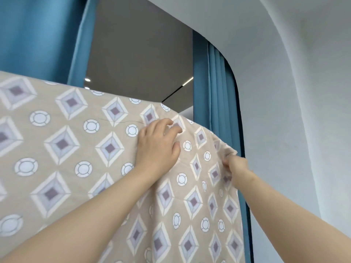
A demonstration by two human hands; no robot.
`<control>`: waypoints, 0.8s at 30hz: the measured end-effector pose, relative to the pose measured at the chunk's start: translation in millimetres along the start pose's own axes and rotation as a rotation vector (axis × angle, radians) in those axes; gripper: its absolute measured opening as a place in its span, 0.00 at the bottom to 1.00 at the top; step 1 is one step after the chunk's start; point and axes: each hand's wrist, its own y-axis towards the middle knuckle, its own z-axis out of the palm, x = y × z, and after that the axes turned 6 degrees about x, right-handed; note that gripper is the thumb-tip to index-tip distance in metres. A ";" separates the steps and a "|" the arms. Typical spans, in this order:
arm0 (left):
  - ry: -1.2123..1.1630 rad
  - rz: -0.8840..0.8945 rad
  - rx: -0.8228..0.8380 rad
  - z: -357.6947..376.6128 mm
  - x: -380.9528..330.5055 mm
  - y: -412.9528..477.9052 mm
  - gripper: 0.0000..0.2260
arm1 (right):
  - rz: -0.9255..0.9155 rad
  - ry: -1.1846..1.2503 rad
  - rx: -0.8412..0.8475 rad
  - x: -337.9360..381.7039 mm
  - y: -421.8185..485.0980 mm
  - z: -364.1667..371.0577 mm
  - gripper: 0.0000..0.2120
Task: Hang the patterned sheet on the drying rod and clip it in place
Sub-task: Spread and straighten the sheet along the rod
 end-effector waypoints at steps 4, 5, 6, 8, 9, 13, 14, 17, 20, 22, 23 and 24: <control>0.015 0.000 0.050 -10.5 13.8 -7.2 0.15 | 0.137 0.056 0.493 -9.5 -31.9 43.9 0.16; 0.007 -0.001 0.067 -13.6 17.0 -7.9 0.15 | 0.133 0.044 0.605 -5.4 -37.8 50.0 0.15; -0.002 -0.006 0.087 -16.4 20.3 -8.7 0.15 | 0.121 0.025 0.676 -1.1 -41.8 54.6 0.14; -0.018 -0.026 0.127 -20.7 26.3 -11.1 0.15 | 0.134 -0.012 0.662 8.9 -51.2 60.9 0.14; -0.015 -0.030 0.128 -22.9 29.4 -12.3 0.14 | 0.147 0.027 0.584 14.8 -54.3 62.0 0.15; 0.080 0.038 0.024 -36.0 43.9 -7.8 0.14 | -0.122 0.117 0.105 39.0 -50.7 68.3 0.10; 0.099 0.050 -0.008 -40.4 48.5 -3.3 0.15 | -0.259 -0.016 -0.038 45.5 -49.9 69.9 0.11; 0.133 0.011 -0.027 -54.1 62.8 14.6 0.17 | -0.677 -0.491 -0.062 66.3 -68.2 82.1 0.15; 0.222 -0.030 0.142 -73.0 74.1 37.1 0.16 | -0.777 -0.793 0.072 83.5 -81.2 113.4 0.17; 0.217 -0.092 0.298 -88.9 87.4 56.2 0.15 | -0.712 -0.809 0.095 91.5 -81.7 131.4 0.19; 0.204 -0.143 0.384 -96.9 94.5 63.4 0.16 | -0.682 -0.818 0.099 93.3 -82.0 136.6 0.20; 0.208 -0.182 0.455 -103.4 101.2 68.1 0.16 | -0.660 -0.836 0.102 94.2 -82.2 138.6 0.20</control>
